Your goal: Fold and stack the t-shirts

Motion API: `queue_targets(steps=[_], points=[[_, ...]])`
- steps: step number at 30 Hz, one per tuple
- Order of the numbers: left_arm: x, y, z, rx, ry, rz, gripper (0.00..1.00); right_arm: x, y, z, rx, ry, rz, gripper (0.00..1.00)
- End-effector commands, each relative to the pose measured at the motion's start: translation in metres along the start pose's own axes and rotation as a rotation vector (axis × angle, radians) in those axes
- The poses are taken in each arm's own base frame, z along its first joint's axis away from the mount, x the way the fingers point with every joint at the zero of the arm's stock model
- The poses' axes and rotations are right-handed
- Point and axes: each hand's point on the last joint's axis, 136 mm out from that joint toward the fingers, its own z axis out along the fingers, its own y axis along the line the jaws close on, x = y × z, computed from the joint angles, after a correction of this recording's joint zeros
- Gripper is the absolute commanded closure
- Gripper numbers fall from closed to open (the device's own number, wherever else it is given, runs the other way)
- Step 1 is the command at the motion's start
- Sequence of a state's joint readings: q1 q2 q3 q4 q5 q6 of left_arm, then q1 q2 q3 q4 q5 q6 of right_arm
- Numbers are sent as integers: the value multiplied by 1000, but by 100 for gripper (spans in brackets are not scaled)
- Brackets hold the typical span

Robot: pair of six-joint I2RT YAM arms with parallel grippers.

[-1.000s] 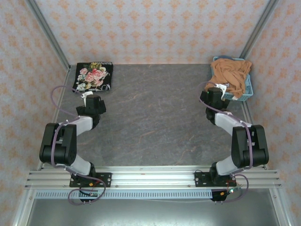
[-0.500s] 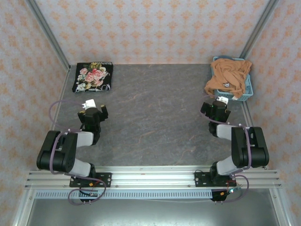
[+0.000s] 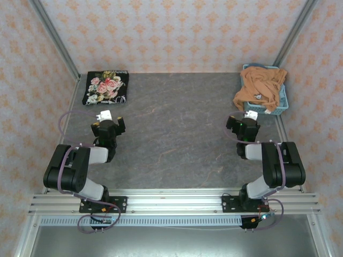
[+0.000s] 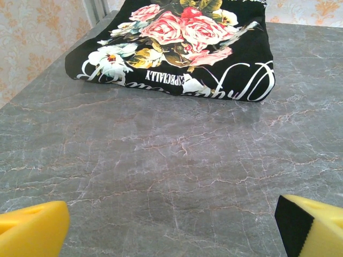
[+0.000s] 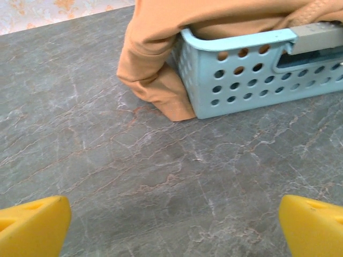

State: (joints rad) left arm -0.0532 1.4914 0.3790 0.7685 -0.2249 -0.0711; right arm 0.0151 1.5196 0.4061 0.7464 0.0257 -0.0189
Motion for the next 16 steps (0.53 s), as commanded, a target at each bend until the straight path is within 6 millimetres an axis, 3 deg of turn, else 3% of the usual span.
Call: queue_targets(steps=[1, 16], points=[[-14, -1, 2, -29, -34, 31, 0, -12, 3, 0, 6, -43, -20, 1], [-13, -1, 2, -29, -34, 31, 0, -12, 5, 0, -2, -44, -27, 1]])
